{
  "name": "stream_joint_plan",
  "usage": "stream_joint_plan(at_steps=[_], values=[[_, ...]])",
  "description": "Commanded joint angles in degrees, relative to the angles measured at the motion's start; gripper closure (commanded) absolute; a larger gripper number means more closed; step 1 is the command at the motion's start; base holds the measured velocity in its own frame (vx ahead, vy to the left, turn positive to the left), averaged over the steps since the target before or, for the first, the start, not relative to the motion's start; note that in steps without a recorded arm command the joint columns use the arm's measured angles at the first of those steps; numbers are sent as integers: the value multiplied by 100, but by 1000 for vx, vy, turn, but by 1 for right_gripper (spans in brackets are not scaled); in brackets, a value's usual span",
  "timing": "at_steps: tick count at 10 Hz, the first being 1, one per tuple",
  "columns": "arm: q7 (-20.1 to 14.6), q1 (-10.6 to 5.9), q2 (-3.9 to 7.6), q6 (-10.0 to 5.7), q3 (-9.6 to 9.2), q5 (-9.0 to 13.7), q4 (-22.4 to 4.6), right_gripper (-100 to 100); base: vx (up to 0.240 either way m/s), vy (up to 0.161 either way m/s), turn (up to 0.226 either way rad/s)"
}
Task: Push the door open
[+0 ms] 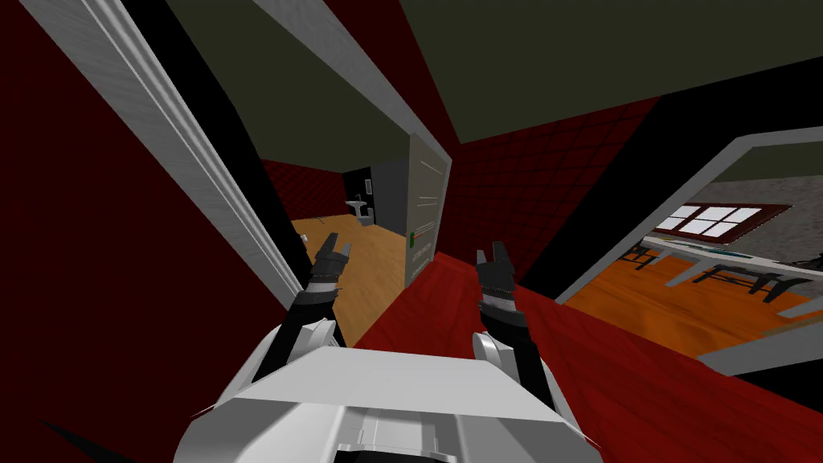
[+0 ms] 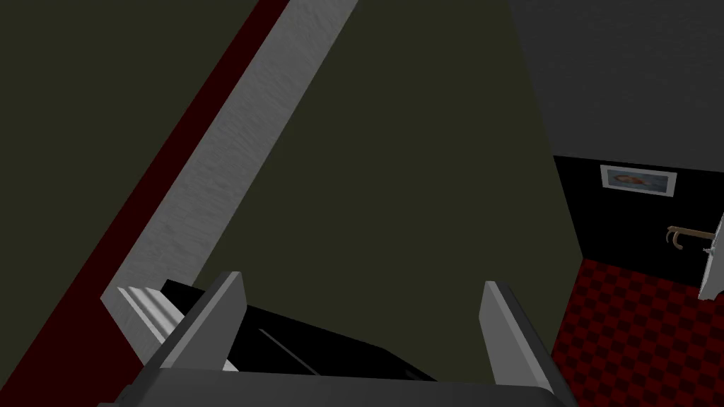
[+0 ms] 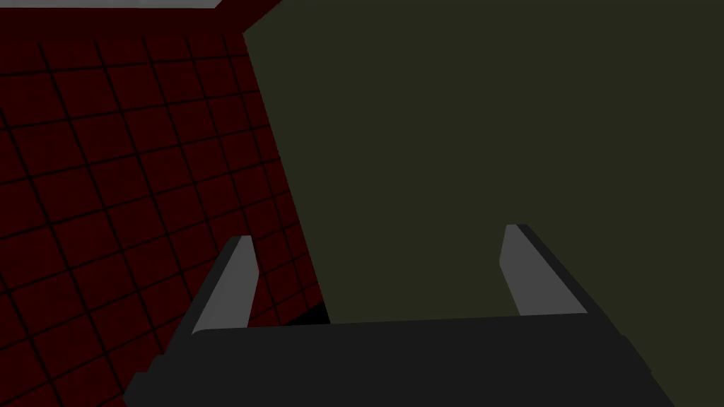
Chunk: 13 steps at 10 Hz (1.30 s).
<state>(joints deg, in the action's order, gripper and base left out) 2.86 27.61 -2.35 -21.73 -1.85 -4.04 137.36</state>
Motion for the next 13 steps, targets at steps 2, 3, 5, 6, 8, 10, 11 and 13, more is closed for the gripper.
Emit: stream_joint_plan(at_steps=[2,3,5,6,8,10,11,13], values=[[-16,-174,90,-24,-18,59,-316,-100,46,-55,127],[-21,-222,113,-30,-23,75,-404,-100,66,-85,95],[-37,-393,189,-54,-40,133,-714,-100,58,-97,122],[-44,-463,218,-64,-47,157,-841,-100,69,-97,116],[-57,-602,275,-83,-61,204,-1094,-100,73,-82,94],[-74,-776,337,-107,-79,263,-1411,-100,58,-84,125],[-82,-864,368,-119,-88,293,-1570,-100,67,-91,155],[-99,-1048,430,-144,-107,355,-1905,-100,55,-97,127]])
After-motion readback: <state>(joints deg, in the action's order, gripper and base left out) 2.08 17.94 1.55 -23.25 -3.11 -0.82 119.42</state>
